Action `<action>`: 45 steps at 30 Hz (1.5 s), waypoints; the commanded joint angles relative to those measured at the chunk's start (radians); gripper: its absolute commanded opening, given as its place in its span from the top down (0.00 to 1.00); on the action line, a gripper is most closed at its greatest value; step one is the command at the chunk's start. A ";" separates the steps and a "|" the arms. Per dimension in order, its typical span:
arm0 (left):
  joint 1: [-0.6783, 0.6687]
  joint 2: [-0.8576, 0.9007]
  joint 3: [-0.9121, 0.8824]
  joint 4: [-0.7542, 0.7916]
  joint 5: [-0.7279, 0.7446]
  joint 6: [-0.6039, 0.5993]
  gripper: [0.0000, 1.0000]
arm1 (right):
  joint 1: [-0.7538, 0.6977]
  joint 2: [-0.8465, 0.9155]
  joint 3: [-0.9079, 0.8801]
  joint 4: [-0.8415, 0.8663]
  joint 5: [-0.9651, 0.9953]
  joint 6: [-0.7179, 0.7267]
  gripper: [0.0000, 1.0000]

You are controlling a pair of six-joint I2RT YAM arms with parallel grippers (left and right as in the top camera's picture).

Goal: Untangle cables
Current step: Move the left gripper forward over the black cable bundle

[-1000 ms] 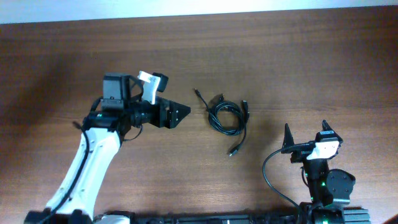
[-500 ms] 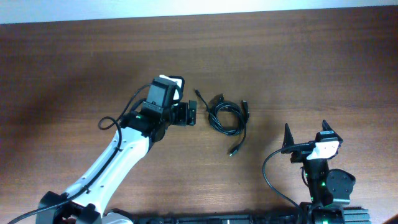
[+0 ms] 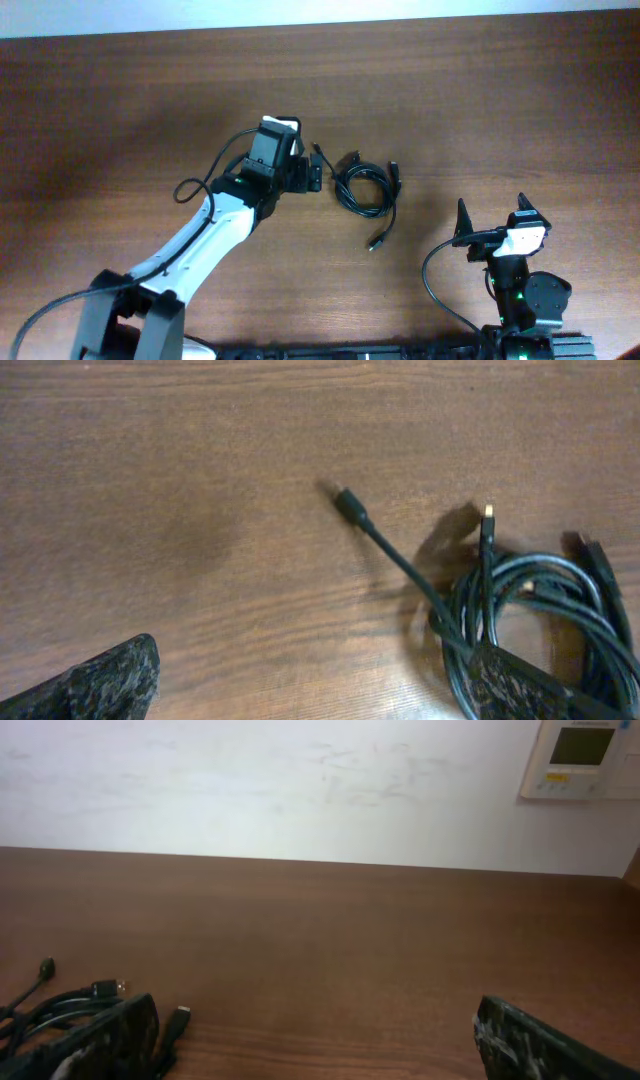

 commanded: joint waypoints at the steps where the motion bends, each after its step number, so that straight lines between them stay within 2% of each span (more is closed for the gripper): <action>1: -0.002 0.033 0.013 0.033 -0.014 -0.010 0.01 | 0.005 -0.006 -0.005 -0.005 -0.006 -0.006 0.01; 16: -0.003 0.161 0.013 0.098 -0.014 -0.010 0.00 | 0.005 -0.006 -0.005 -0.005 -0.006 -0.006 0.01; 24: -0.004 0.212 0.013 0.172 -0.013 -0.010 0.03 | 0.005 -0.006 -0.005 -0.005 -0.006 -0.007 0.01; 30: -0.040 0.226 0.013 0.188 0.162 -0.010 0.06 | 0.005 -0.006 -0.005 -0.005 -0.006 -0.006 0.01; 36: -0.130 0.258 0.013 0.243 0.061 -0.014 0.11 | 0.005 -0.006 -0.005 -0.005 -0.006 -0.006 0.01; 38: -0.151 0.287 0.013 0.286 0.011 -0.080 0.12 | 0.005 -0.006 -0.005 -0.005 -0.006 -0.006 0.01; 42: -0.181 0.368 0.013 0.416 0.010 -0.111 0.16 | 0.005 -0.006 -0.005 -0.005 -0.006 -0.006 0.01; 43: -0.189 0.391 0.013 0.457 0.011 -0.111 0.27 | 0.005 -0.006 -0.005 -0.005 -0.006 -0.006 0.01; 45: -0.203 0.427 0.013 0.516 0.012 -0.111 0.40 | 0.005 -0.006 -0.005 -0.005 -0.006 -0.006 0.01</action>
